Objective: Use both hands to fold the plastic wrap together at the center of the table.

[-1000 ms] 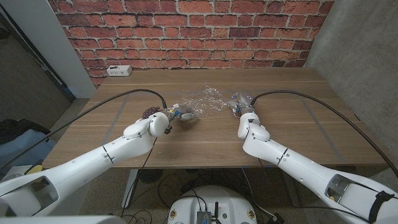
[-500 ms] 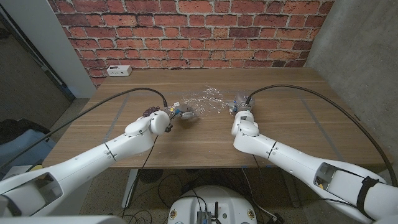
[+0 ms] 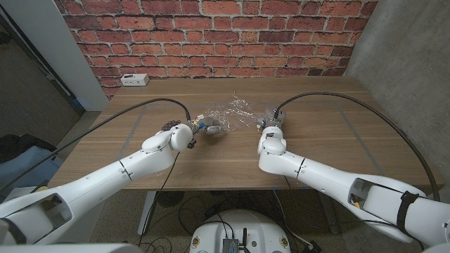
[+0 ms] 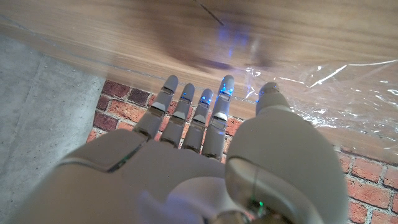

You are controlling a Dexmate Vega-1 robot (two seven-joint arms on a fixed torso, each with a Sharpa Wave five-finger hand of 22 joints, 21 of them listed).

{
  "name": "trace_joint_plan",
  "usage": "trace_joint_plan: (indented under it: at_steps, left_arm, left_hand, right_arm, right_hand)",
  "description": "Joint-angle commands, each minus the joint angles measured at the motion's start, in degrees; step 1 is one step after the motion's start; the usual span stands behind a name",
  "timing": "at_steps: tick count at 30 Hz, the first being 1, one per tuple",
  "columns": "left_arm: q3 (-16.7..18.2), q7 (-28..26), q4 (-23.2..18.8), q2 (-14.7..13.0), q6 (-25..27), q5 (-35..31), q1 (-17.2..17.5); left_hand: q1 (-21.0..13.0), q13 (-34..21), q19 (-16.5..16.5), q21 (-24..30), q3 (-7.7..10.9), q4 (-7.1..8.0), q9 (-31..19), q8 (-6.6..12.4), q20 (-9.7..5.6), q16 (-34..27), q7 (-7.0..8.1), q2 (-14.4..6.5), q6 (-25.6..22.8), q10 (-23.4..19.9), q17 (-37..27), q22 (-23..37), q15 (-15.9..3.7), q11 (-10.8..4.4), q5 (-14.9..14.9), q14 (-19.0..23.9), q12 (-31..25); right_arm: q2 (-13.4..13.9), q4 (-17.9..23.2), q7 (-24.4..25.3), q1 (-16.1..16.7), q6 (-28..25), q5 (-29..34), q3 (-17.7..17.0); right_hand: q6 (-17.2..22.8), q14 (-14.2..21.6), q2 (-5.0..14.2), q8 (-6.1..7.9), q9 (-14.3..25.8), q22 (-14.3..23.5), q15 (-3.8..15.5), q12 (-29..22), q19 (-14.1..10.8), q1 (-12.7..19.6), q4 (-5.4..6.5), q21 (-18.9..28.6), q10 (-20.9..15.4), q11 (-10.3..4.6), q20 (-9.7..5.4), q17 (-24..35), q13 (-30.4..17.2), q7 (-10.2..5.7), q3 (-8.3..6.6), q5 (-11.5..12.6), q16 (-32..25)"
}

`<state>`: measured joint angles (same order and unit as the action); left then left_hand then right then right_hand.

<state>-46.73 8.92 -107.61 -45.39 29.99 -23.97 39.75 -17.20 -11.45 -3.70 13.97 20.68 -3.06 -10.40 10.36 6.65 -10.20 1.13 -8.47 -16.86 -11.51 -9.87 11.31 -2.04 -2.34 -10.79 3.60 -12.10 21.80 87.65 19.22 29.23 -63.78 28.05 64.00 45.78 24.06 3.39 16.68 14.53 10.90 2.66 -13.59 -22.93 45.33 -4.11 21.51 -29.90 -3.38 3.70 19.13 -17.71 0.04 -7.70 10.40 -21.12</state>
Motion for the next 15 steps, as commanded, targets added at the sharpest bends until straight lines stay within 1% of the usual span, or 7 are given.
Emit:
trace_joint_plan:
  at_steps: [1,2,5,7,8,11,15]
  left_arm:
    - [1.1,-1.2,-1.4,-0.8,-0.4,0.3,1.4]
    - [1.2,-1.3,-1.6,-0.9,-0.4,0.4,1.6]
    - [1.4,-1.4,-1.9,-1.1,-0.3,0.4,1.9]
    - [1.5,-1.5,-2.0,-1.2,-0.2,0.5,2.0]
    - [1.6,-1.5,-2.0,-1.2,-0.2,0.5,2.1]
    - [1.7,-1.6,-2.2,-1.3,-0.2,0.6,2.4]
    - [1.9,-1.8,-2.5,-1.5,0.0,0.6,2.7]
  left_hand:
    - [0.4,0.0,0.0,0.0,0.26,0.38,0.1,0.31,0.43,-0.3,0.45,0.2,-0.3,-0.2,-0.1,0.3,-0.01,-0.02,0.1,0.4,-0.3]
    - [0.4,0.0,0.0,0.0,0.28,0.39,0.1,0.3,0.45,-0.3,0.44,0.2,-0.2,-0.2,-0.1,0.3,-0.05,0.0,0.1,0.4,-0.3]
    - [0.5,0.0,0.0,0.0,0.33,0.4,0.1,0.29,0.44,-0.3,0.41,0.3,-0.2,-0.2,-0.1,0.3,-0.02,0.11,0.1,0.4,-0.3]
    - [0.5,0.0,0.0,0.0,0.38,0.41,0.1,0.29,0.4,-0.3,0.41,0.3,-0.2,-0.2,-0.1,0.3,-0.03,0.24,0.1,0.4,-0.3]
    - [0.5,0.0,0.0,0.0,0.39,0.41,0.1,0.28,0.41,-0.3,0.42,0.3,-0.2,-0.2,-0.1,0.3,-0.01,0.17,0.1,0.4,-0.3]
    - [0.6,0.0,0.0,0.0,0.45,0.43,0.1,0.27,0.4,-0.2,0.48,0.3,-0.1,-0.2,-0.1,0.3,0.02,0.12,0.1,0.4,-0.3]
    - [0.7,0.0,0.0,0.0,0.51,0.44,0.1,0.29,0.34,-0.3,0.54,0.3,-0.2,-0.2,-0.1,0.3,0.03,0.16,0.1,0.4,-0.3]
  right_arm:
    - [-1.1,-2.4,-1.4,-3.9,-5.0,-0.1,5.3]
    - [-1.1,-2.4,-1.3,-3.9,-4.9,-0.3,5.4]
    - [-1.1,-2.3,-0.2,-3.6,-4.1,-0.7,5.1]
    - [-0.8,-1.7,0.9,-2.9,-3.0,-1.1,4.4]
    - [-0.9,-1.6,1.7,-2.6,-2.6,-1.1,4.0]
    - [-0.8,-1.2,4.4,-1.0,-0.6,-1.3,2.4]
    - [-1.0,-1.2,8.4,0.9,2.4,-1.4,0.2]
  right_hand:
    - [2.9,0.1,-0.42,1.46,0.5,0.1,4.65,-0.4,-0.3,-0.1,-0.32,0.1,-0.3,0.17,0.37,0.3,-0.1,0.86,0.32,0.6,-0.3]
    - [3.3,0.1,-0.42,1.67,0.5,0.1,4.76,-0.4,-0.3,0.2,-0.53,0.1,-0.2,0.16,0.32,0.3,-0.1,0.82,0.25,0.7,-0.3]
    - [5.5,0.2,0.9,3.09,1.2,0.1,5.31,-0.7,-0.6,4.3,-2.77,0.1,-1.4,-0.41,-0.36,0.3,-0.2,0.51,-1.35,1.4,-0.3]
    - [8.2,0.6,2.63,4.96,2.1,0.1,6.02,-1.2,-0.9,8.4,-4.57,0.1,-2.8,-0.92,-1.15,0.6,-0.2,0.13,-3.05,1.4,-0.6]
    - [8.6,1.0,3.0,5.34,2.4,0.1,6.26,-1.3,-1.0,9.4,-4.99,0.1,-3.2,-1.19,-1.34,0.6,-0.3,-0.06,-3.49,1.3,-0.8]
    - [10.5,2.0,4.14,6.95,3.2,0.1,7.24,-2.0,-1.6,11.9,-5.51,0.3,-5.2,-1.68,-2.18,0.9,-0.4,-0.53,-4.57,0.8,-1.5]
    - [10.6,3.1,5.22,7.57,3.8,0.1,7.98,-2.6,-2.3,13.1,-5.35,0.6,-6.7,-2.22,-2.97,1.3,-0.6,-0.33,-5.2,0.5,-2.2]
